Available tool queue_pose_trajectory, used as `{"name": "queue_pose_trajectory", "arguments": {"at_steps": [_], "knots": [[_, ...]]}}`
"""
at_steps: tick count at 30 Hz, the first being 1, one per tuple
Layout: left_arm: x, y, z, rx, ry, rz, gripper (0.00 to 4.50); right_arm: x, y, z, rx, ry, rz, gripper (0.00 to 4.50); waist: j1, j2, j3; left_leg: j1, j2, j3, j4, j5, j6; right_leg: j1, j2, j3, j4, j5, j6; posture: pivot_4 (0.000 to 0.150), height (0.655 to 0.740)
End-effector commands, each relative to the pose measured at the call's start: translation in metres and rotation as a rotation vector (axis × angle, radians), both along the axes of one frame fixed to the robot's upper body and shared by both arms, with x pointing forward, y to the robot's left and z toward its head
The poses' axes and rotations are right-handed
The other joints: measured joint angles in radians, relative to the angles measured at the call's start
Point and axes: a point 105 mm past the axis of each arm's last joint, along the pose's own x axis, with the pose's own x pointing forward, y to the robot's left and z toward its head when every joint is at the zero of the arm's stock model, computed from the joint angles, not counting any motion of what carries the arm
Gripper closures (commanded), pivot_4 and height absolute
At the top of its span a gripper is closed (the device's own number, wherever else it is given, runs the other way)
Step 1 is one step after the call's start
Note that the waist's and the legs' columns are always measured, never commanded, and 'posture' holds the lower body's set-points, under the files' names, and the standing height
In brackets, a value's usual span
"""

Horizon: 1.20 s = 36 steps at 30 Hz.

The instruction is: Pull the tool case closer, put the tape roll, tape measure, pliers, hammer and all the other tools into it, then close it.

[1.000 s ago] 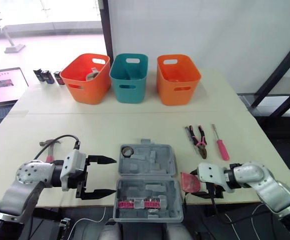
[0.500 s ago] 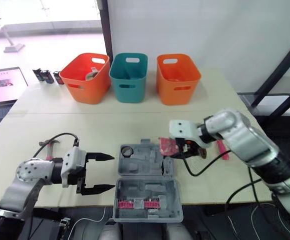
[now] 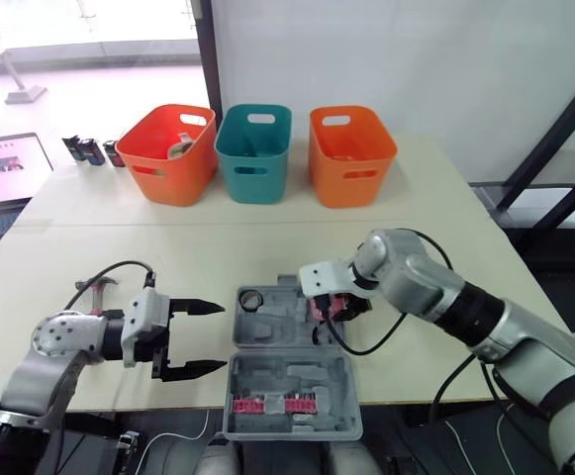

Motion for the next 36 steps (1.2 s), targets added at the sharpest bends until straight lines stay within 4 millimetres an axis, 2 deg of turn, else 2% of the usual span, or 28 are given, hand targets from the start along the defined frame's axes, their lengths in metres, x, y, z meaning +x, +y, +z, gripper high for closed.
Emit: {"name": "queue_pose_trajectory", "arguments": {"at_steps": [1,6,13,22,24,26,36], "knots": [[-0.002,-0.003,0.006,-0.014,-0.035,-0.007,0.0,0.01,0.005,0.01,-0.016,-0.059,0.012,1.62,0.001,0.0,0.0,0.0,0.0,0.0,0.0,0.0,0.0,0.0,0.0,0.0,0.0,0.0,0.0,0.15,0.74],[-0.004,-0.004,0.005,-0.017,-0.034,-0.005,0.0,0.015,0.007,0.006,-0.031,-0.065,-0.004,1.62,0.003,0.0,0.0,0.0,0.0,0.0,0.0,0.0,0.0,0.0,0.0,0.0,0.0,0.0,0.0,0.15,0.74],[-0.005,-0.005,0.006,-0.019,-0.038,-0.006,0.0,0.014,0.006,-0.007,-0.053,-0.04,-0.021,1.62,0.005,0.0,0.0,0.0,0.0,0.0,0.0,0.0,0.0,0.0,0.0,0.0,0.0,0.0,0.0,0.15,0.74],[-0.007,-0.007,0.007,-0.019,-0.037,-0.019,0.0,0.005,0.016,-0.006,0.014,-0.008,-0.045,1.62,0.004,0.0,0.0,0.0,0.0,0.0,0.0,0.0,0.0,0.0,0.0,0.0,0.001,0.0,0.0,0.15,0.74],[-0.007,-0.008,0.008,-0.019,-0.038,-0.022,0.0,0.004,0.019,-0.004,0.033,-0.007,-0.048,0.57,0.003,0.0,0.0,0.0,0.0,0.0,0.0,0.0,0.0,0.0,0.0,0.0,0.001,0.0,0.0,0.15,0.74],[-0.007,-0.008,0.008,-0.018,-0.036,-0.024,0.0,0.004,0.021,-0.002,0.049,-0.014,-0.06,0.04,0.002,0.0,0.0,0.0,0.0,0.0,0.0,0.0,0.0,0.0,0.0,0.0,0.001,0.0,0.0,0.15,0.74],[-0.006,-0.01,0.008,-0.017,-0.033,-0.041,0.0,0.006,0.022,0.019,0.123,-0.053,-0.093,0.04,0.005,0.0,0.0,0.0,0.0,0.0,0.0,0.0,0.0,0.0,0.0,0.0,0.001,0.0,0.0,0.15,0.74]]}}
